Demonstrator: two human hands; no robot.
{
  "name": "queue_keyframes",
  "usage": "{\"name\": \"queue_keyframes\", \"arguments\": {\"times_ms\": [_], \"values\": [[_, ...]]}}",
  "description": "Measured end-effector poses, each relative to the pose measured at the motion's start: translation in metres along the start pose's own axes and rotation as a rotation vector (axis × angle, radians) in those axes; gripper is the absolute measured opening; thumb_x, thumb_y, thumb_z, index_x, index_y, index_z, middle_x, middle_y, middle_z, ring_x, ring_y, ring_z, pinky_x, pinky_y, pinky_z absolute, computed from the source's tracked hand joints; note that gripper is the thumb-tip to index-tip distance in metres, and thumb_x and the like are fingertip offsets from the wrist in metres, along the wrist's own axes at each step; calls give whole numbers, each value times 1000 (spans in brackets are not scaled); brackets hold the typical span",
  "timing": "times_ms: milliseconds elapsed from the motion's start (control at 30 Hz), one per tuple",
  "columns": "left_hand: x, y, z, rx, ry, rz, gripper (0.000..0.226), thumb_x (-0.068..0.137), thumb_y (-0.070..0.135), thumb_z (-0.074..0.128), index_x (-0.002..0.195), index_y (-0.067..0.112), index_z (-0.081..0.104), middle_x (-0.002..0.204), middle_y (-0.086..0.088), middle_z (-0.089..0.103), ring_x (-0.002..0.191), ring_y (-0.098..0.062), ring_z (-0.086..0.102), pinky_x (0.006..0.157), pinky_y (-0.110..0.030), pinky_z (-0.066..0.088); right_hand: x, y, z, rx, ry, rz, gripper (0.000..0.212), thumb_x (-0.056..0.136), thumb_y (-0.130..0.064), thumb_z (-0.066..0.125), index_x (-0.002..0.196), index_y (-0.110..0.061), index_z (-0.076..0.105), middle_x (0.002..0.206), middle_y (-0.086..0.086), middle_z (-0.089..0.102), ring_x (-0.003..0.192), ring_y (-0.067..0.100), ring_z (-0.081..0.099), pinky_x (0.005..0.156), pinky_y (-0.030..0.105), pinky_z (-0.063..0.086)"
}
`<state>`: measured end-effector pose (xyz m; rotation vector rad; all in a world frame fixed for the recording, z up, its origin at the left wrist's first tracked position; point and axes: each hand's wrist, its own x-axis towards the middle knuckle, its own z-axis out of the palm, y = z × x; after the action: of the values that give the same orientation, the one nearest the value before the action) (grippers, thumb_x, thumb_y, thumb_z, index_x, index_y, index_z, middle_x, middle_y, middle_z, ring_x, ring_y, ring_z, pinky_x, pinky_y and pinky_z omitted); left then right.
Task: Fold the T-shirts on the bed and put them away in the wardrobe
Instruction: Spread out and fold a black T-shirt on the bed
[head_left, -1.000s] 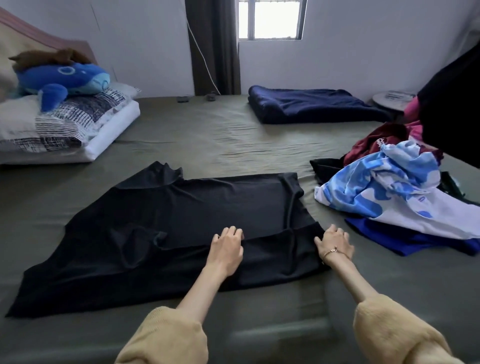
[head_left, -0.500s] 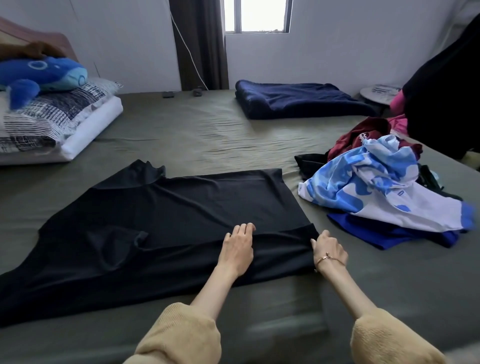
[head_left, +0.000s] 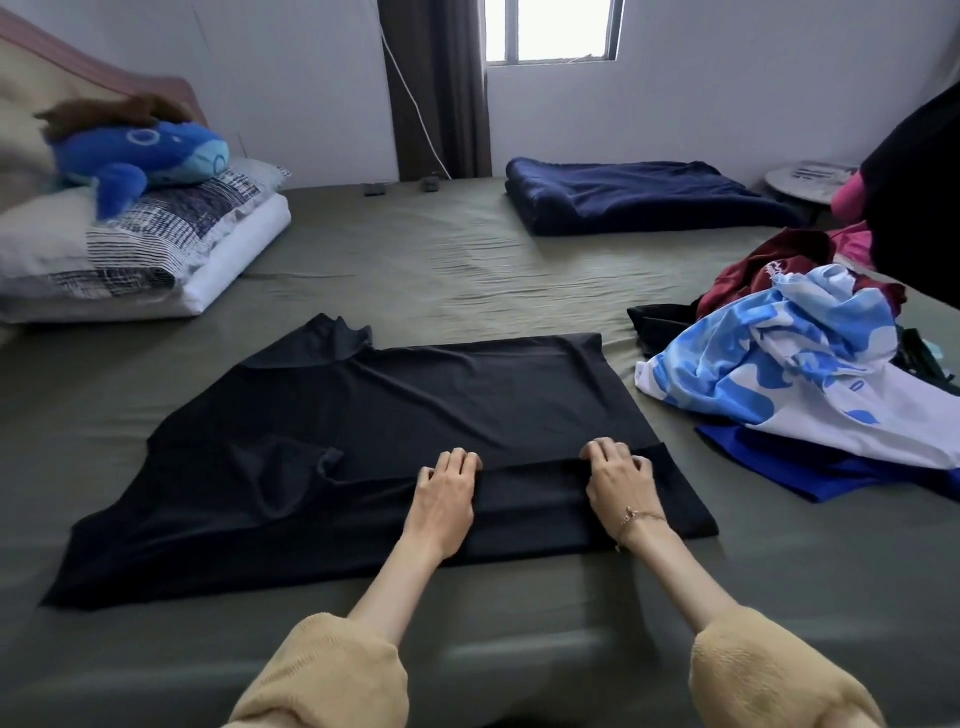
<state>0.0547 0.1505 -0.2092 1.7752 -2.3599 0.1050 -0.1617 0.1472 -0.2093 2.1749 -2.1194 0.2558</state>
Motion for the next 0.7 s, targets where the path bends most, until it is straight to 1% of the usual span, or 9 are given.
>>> {"name": "queue_keyframes", "arguments": {"times_ms": [33,100,200,300,367,433,533,667,700], "values": [[-4,-11,-2,45,-6,-22,45,90,3,37,132,20,38,125,5,43,116,-13,42,98,-28,34,2,-6,4,25,-4,-41,37,91,-11,40,126,-22,42,127,-5,45,121,14,41,104,34,26],[-11,-37,-8,138,-33,-76,51,87,2,42,135,18,37,128,4,44,119,-14,42,104,-32,32,7,-18,8,26,-6,-53,39,93,-9,36,129,-24,40,128,-6,44,124,13,40,110,36,19],[-20,-77,-24,293,-118,-131,52,88,10,48,138,16,34,131,2,42,124,-16,40,111,-38,25,18,-25,9,-6,5,-54,34,92,-8,39,124,-21,44,123,-1,45,120,17,41,108,36,22],[-24,-114,-38,403,-201,-153,53,91,16,46,141,14,29,132,2,42,127,-16,38,116,-50,8,27,-27,5,-57,-47,-52,25,92,-14,43,116,-20,45,120,-1,46,118,17,41,105,34,26],[-22,-132,-45,426,-235,-120,47,91,19,41,137,15,36,127,3,48,126,-17,39,114,-56,-7,34,-25,4,-64,-95,-51,23,90,-17,45,112,-19,46,118,-1,48,117,17,42,101,32,29],[-18,-144,-50,463,-282,-53,39,89,25,39,127,17,48,115,6,56,124,-17,40,110,-59,-16,41,-23,3,-68,-142,-56,19,89,-19,45,108,-17,48,116,1,50,116,19,43,95,31,33],[-11,-153,-54,508,-338,-2,35,88,28,39,112,19,61,100,8,63,119,-14,42,112,-57,-14,46,-20,2,-14,-186,-54,8,89,-20,47,95,-19,42,114,4,51,112,22,45,87,30,37],[-5,-153,-52,498,-289,-18,33,89,25,35,107,16,61,99,4,63,117,-17,44,116,-49,-3,51,-19,5,-12,-161,-63,6,91,-19,45,96,-17,43,112,5,50,110,22,46,83,29,38],[-5,-152,-51,503,-279,-28,33,89,25,34,107,15,60,100,3,63,117,-18,44,116,-49,-1,52,-18,5,-4,-152,-64,6,91,-19,45,94,-18,40,112,5,49,110,22,46,84,30,38]]}}
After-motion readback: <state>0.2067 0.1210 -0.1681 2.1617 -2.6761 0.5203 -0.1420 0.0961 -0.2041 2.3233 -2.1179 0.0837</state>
